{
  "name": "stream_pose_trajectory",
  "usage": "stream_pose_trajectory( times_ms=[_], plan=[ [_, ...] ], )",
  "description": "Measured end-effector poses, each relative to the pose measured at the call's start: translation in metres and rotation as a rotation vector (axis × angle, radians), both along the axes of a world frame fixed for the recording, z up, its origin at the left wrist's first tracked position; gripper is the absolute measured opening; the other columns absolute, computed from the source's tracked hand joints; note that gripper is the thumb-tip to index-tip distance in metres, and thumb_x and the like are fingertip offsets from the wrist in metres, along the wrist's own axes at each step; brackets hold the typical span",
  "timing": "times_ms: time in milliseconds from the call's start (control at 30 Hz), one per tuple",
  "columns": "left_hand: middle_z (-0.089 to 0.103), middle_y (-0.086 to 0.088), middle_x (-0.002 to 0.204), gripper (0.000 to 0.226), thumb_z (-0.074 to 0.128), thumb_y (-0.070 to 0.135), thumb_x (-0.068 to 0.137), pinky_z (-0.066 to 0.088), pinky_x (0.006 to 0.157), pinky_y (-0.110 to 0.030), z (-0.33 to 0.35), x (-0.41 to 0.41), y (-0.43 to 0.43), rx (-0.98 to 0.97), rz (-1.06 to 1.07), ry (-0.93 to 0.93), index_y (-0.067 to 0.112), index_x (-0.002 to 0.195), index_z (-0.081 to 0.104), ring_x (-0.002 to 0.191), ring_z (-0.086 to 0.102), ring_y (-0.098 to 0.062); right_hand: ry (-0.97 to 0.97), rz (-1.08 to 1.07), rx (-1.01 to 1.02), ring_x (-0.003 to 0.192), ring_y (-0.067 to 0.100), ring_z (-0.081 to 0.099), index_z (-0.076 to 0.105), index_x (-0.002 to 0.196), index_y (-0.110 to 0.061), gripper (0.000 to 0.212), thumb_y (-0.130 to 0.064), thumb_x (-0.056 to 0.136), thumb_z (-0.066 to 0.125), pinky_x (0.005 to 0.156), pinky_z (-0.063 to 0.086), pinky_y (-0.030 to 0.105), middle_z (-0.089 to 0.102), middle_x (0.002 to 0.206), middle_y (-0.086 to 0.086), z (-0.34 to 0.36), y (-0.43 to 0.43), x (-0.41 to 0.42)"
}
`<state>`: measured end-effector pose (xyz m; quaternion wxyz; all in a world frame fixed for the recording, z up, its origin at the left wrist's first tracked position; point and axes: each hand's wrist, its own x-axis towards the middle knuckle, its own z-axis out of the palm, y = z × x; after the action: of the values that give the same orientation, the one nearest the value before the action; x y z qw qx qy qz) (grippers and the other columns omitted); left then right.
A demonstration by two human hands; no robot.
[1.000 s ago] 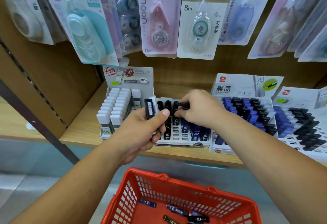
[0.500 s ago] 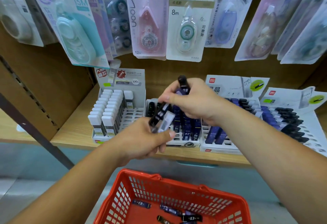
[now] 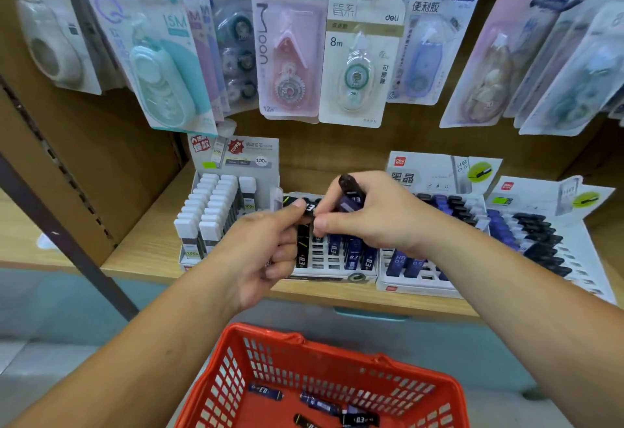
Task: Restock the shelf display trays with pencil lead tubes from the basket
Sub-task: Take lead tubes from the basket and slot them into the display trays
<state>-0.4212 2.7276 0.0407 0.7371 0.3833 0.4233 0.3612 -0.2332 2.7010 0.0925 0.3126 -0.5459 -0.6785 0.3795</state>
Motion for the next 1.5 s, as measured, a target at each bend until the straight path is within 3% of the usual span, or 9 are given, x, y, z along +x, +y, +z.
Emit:
stream_pose_trajectory(
  times_ms=[167, 333, 467, 567, 633, 767, 967, 1200, 1500],
  plan=[
    [0.027, 0.003, 0.061, 0.032, 0.054, 0.026, 0.108, 0.011, 0.042, -0.023, 0.001, -0.009, -0.006, 0.295, -0.120, 0.209, 0.021, 0.079, 0.042, 0.046, 0.018, -0.010, -0.070, -0.104, 0.102, 0.078, -0.002, 0.064, 0.075, 0.091, -0.022, 0.009, -0.031, 0.090, 0.080, 0.079, 0.047, 0.022, 0.073, 0.083, -0.006, -0.006, 0.005, 0.006],
    [0.024, 0.000, 0.061, 0.023, 0.058, 0.029, 0.106, 0.013, 0.047, -0.027, 0.005, -0.008, -0.011, 0.412, -0.257, 0.337, 0.018, 0.086, 0.052, 0.048, 0.018, -0.013, 0.012, -0.067, 0.018, 0.084, -0.007, 0.068, 0.080, 0.105, -0.027, 0.016, -0.023, 0.091, 0.079, 0.072, 0.047, 0.007, 0.076, 0.088, -0.017, -0.010, 0.012, -0.002],
    [0.028, 0.002, 0.061, 0.029, 0.054, 0.041, 0.106, 0.015, 0.047, -0.023, 0.000, -0.009, -0.002, 0.311, -0.119, 0.329, 0.016, 0.093, 0.059, 0.048, 0.020, -0.012, 0.002, -0.212, 0.056, 0.086, 0.005, 0.070, 0.080, 0.091, -0.025, 0.006, -0.022, 0.087, 0.083, 0.084, 0.054, 0.026, 0.075, 0.089, -0.006, -0.011, 0.023, -0.002],
    [0.045, -0.005, 0.060, 0.043, 0.046, 0.050, 0.107, 0.035, 0.045, -0.028, -0.003, -0.013, 0.003, 0.238, -0.007, 0.251, 0.011, 0.091, 0.055, 0.048, 0.041, -0.018, -0.082, -0.275, 0.100, 0.089, 0.013, 0.070, 0.079, 0.088, -0.025, 0.005, -0.024, 0.086, 0.084, 0.085, 0.056, 0.030, 0.074, 0.090, -0.003, -0.015, 0.031, 0.002],
    [0.058, -0.012, 0.062, 0.047, 0.040, 0.052, 0.108, 0.046, 0.054, -0.035, -0.003, -0.016, 0.004, 0.247, 0.030, 0.265, 0.011, 0.091, 0.054, 0.055, 0.055, -0.025, -0.138, -0.275, 0.111, 0.086, 0.012, 0.069, 0.078, 0.088, -0.025, 0.005, -0.025, 0.087, 0.083, 0.080, 0.054, 0.029, 0.073, 0.088, -0.004, -0.021, 0.035, 0.003],
    [0.056, -0.002, 0.057, 0.051, 0.034, 0.060, 0.106, 0.032, 0.057, -0.032, -0.005, -0.019, 0.008, 0.296, 0.130, 0.422, 0.019, 0.085, 0.055, 0.059, 0.042, -0.022, -0.174, -0.286, 0.089, 0.078, 0.008, 0.063, 0.077, 0.088, -0.025, 0.006, -0.024, 0.087, 0.083, 0.074, 0.050, 0.026, 0.070, 0.082, -0.008, -0.042, 0.041, 0.001],
    [0.053, -0.001, 0.063, 0.045, 0.041, 0.060, 0.105, 0.028, 0.047, -0.024, -0.007, -0.019, 0.006, 0.255, 0.102, 0.238, 0.020, 0.088, 0.052, 0.050, 0.038, -0.016, -0.138, -0.292, 0.060, 0.084, 0.009, 0.069, 0.079, 0.083, -0.026, 0.009, -0.020, 0.084, 0.086, 0.082, 0.056, 0.028, 0.074, 0.083, -0.009, -0.051, 0.045, 0.002],
    [0.053, -0.007, 0.064, 0.046, 0.041, 0.058, 0.105, 0.047, 0.051, -0.033, -0.006, -0.021, 0.004, 0.217, 0.017, 0.160, 0.014, 0.095, 0.049, 0.059, 0.065, -0.030, -0.165, -0.293, 0.031, 0.082, 0.005, 0.066, 0.080, 0.082, -0.027, 0.011, -0.019, 0.082, 0.088, 0.069, 0.046, 0.021, 0.074, 0.085, -0.010, -0.055, 0.044, 0.003],
    [0.047, -0.002, 0.066, 0.043, 0.045, 0.058, 0.105, 0.030, 0.044, -0.026, -0.004, -0.020, 0.002, 0.151, -0.072, 0.132, 0.017, 0.095, 0.048, 0.046, 0.031, -0.017, -0.275, -0.216, -0.001, 0.076, 0.009, 0.069, 0.080, 0.084, -0.028, 0.011, -0.019, 0.083, 0.086, 0.064, 0.051, 0.018, 0.074, 0.082, -0.009, -0.055, 0.044, 0.000]
  ],
)
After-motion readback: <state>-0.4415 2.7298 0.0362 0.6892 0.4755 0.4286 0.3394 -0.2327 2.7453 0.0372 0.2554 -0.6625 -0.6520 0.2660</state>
